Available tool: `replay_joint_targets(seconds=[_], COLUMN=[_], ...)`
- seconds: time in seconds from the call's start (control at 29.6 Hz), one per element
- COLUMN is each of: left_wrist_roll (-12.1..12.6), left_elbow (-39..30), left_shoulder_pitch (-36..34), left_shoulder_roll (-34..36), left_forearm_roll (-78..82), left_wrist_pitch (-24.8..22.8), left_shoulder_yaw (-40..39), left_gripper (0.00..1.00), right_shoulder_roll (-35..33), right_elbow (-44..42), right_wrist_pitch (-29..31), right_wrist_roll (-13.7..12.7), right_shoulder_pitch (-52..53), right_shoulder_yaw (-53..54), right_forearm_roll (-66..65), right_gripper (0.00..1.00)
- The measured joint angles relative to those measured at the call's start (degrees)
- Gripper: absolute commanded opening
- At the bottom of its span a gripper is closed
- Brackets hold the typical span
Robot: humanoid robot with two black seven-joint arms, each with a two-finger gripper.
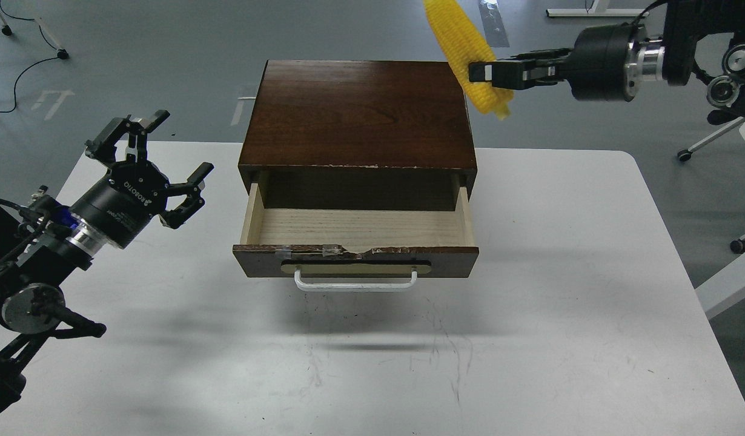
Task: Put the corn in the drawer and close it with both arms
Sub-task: 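Lift the corn with the right gripper and carry it over the drawer, then lower the corn into the open drawer and release it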
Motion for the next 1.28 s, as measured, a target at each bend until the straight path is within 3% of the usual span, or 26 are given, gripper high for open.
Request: replay_joint_targets(seconds=[0.34,0.54,0.71,0.74,0.84,0.95,1.12,1.28], left_wrist_roll=[0.0,-0.03,-0.09,-0.09,-0.09,-0.1,-0.1,-0.1], left_elbow=[-0.45,-0.52,-0.52,-0.52,-0.52,-0.52,-0.52,-0.52], left_shoulder_pitch=[0.03,0.11,0.13,0.13,0.13,0.13,0.13,0.13], left_shoulder_roll=[0.82,1.27,1.5,1.58,1.65,1.74,1.75,1.75], left_forearm_roll=[-0.01,-0.04,-0.05,-0.05,-0.06,-0.06,-0.09,-0.09], left_wrist_pitch=[0.0,0.0,0.0,0.0,0.0,0.0,0.0,0.0], left_shoulder_yaw=[-0.35,-0.46,-0.47,-0.46,-0.47,-0.46,-0.46,-0.5], left_gripper=[1.0,1.0,1.0,1.0,1.0,1.0,1.0,1.0], right_shoulder_roll=[14.69,21.98,27.04,27.71,28.73,28.95,28.75,28.6], right_elbow=[-0.21,-4.29,-7.53,-8.07,-8.91,-9.03,-9.0,-8.66], right_wrist_pitch=[-9.38,-12.06,-14.65,-14.88,-15.17,-15.27,-15.3,-15.51], right_wrist_roll=[0.02,0.01,0.01,0.0,0.0,0.0,0.0,0.0], right_shoulder_pitch=[1.01,0.71,-0.59,-0.9,-1.66,-2.03,-2.07,-1.83], right_shoulder_yaw=[-11.04,-15.89,-18.38,-18.5,-18.61,-18.72,-18.78,-18.31], right_forearm_roll=[-7.88,-7.92,-7.69,-7.65,-7.56,-7.34,-6.29,-4.74], right_gripper=[0.13,0.16,0.29,0.42,0.67,0.8,0.91,0.95])
